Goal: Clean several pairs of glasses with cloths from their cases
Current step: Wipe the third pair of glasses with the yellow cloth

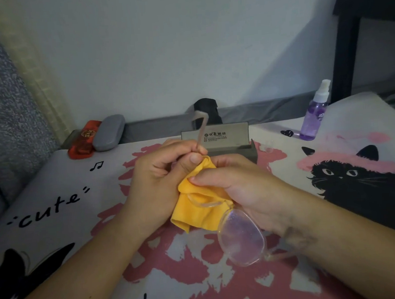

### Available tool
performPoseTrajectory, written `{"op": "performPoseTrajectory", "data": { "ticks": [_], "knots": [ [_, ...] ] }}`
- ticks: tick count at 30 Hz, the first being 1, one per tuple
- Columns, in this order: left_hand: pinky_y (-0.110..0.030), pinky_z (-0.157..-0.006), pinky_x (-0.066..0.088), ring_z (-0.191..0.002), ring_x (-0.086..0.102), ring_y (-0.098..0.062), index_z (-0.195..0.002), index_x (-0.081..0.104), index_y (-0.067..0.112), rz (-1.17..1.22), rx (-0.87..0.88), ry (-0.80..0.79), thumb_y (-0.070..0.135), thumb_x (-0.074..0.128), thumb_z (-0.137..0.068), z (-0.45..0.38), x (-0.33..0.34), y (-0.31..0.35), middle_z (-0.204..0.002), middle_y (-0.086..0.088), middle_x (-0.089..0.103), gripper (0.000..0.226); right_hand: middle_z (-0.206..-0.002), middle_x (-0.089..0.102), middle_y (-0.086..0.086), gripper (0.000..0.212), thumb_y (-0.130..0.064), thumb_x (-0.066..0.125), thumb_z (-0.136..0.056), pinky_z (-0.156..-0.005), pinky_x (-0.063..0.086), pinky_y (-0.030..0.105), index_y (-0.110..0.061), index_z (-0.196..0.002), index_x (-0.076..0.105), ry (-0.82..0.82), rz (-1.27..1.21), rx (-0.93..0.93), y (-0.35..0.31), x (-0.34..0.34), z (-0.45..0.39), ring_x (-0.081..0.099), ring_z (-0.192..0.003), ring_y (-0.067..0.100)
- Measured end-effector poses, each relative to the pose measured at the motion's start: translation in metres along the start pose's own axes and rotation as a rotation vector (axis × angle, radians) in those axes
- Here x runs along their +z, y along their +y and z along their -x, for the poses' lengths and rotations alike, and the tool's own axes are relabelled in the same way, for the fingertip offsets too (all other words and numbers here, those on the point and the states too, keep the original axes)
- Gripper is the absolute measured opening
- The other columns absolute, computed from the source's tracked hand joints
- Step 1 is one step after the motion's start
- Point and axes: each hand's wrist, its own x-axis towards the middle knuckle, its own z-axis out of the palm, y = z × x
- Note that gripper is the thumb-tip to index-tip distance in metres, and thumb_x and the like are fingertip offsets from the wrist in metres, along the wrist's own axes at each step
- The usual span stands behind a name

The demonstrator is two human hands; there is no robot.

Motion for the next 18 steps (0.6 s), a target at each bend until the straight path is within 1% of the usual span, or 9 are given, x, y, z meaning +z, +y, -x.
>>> {"op": "performPoseTrajectory", "data": {
  "ticks": [1, 2, 4, 6, 10, 12, 14, 15, 18],
  "knots": [
    [-0.022, -0.085, 0.051, -0.092, 0.068, -0.006, -0.093, 0.077, 0.041, 0.009, -0.013, 0.004, 0.026, 0.065, -0.09, 0.0, 0.001, 0.0, -0.095, 0.011, 0.074, 0.02, -0.084, 0.069, 0.018, 0.015, -0.008, 0.067, -0.093, -0.081, 0.057, 0.052, 0.004, -0.1, 0.07, 0.014, -0.007, 0.0, -0.001, 0.0, 0.001, 0.067, -0.079, 0.03],
    [-0.021, -0.085, 0.051, -0.092, 0.069, -0.005, -0.093, 0.077, 0.042, 0.007, -0.02, 0.007, 0.027, 0.065, -0.09, 0.0, 0.001, 0.0, -0.094, 0.012, 0.075, 0.02, -0.083, 0.069, 0.018, 0.015, -0.009, 0.066, -0.093, -0.078, 0.059, 0.051, 0.004, -0.1, 0.07, 0.023, -0.022, -0.004, 0.0, 0.0, 0.002, 0.068, -0.077, 0.03],
    [-0.021, -0.086, 0.051, -0.094, 0.068, -0.005, -0.093, 0.076, 0.042, -0.026, -0.014, 0.007, 0.027, 0.064, -0.091, 0.0, -0.001, 0.001, -0.095, 0.015, 0.074, 0.02, -0.081, 0.07, 0.016, 0.01, -0.01, 0.066, -0.093, -0.07, 0.06, 0.041, -0.002, -0.094, 0.073, 0.032, -0.029, -0.018, -0.002, -0.001, 0.002, 0.068, -0.072, 0.026],
    [-0.024, -0.088, 0.051, -0.097, 0.068, -0.009, -0.094, 0.075, 0.039, -0.068, 0.012, 0.001, 0.026, 0.063, -0.093, 0.001, -0.006, 0.003, -0.097, 0.016, 0.073, 0.018, -0.081, 0.071, 0.015, 0.009, -0.01, 0.067, -0.093, -0.069, 0.058, 0.035, -0.007, -0.089, 0.074, 0.033, -0.018, -0.034, -0.003, -0.003, 0.002, 0.068, -0.072, 0.024],
    [-0.045, -0.09, 0.053, -0.101, 0.067, -0.025, -0.102, 0.071, 0.027, -0.161, 0.072, -0.002, 0.025, 0.059, -0.097, 0.001, -0.013, 0.001, -0.098, 0.019, 0.069, 0.013, -0.092, 0.072, 0.021, 0.016, -0.008, 0.065, -0.093, -0.075, 0.059, 0.036, 0.003, -0.102, 0.073, 0.011, -0.025, -0.026, -0.004, -0.008, -0.001, 0.069, -0.08, 0.026],
    [-0.049, -0.087, 0.052, -0.098, 0.066, -0.026, -0.103, 0.069, 0.024, -0.225, 0.113, 0.031, 0.024, 0.057, -0.099, 0.0, -0.017, 0.0, -0.099, 0.02, 0.067, 0.013, -0.094, 0.072, 0.022, 0.017, -0.007, 0.068, -0.091, -0.081, 0.057, 0.039, 0.005, -0.101, 0.073, -0.011, -0.005, -0.017, -0.005, -0.012, -0.002, 0.068, -0.083, 0.027],
    [-0.046, -0.085, 0.052, -0.095, 0.064, -0.023, -0.102, 0.069, 0.02, -0.279, 0.163, 0.083, 0.02, 0.057, -0.1, -0.002, -0.023, -0.001, -0.1, 0.018, 0.065, 0.012, -0.094, 0.073, 0.02, 0.016, -0.011, 0.074, -0.086, -0.09, 0.054, 0.046, 0.002, -0.096, 0.076, -0.055, 0.083, 0.005, -0.006, -0.017, -0.002, 0.069, -0.087, 0.029],
    [-0.042, -0.084, 0.052, -0.095, 0.063, -0.022, -0.101, 0.068, 0.019, -0.304, 0.188, 0.092, 0.018, 0.057, -0.1, -0.003, -0.026, -0.001, -0.101, 0.016, 0.065, 0.012, -0.094, 0.074, 0.019, 0.015, -0.013, 0.074, -0.086, -0.094, 0.053, 0.047, -0.001, -0.094, 0.077, -0.1, 0.139, 0.023, -0.007, -0.019, -0.001, 0.07, -0.089, 0.03],
    [-0.035, -0.084, 0.05, -0.094, 0.063, -0.021, -0.098, 0.067, 0.018, -0.383, 0.251, 0.029, 0.015, 0.057, -0.099, -0.002, -0.028, 0.003, -0.101, 0.014, 0.065, 0.01, -0.101, 0.076, 0.02, 0.02, -0.014, 0.071, -0.085, -0.096, 0.053, 0.044, 0.002, -0.097, 0.075, -0.198, 0.265, 0.059, -0.005, -0.022, 0.002, 0.072, -0.098, 0.037]
  ]
}}
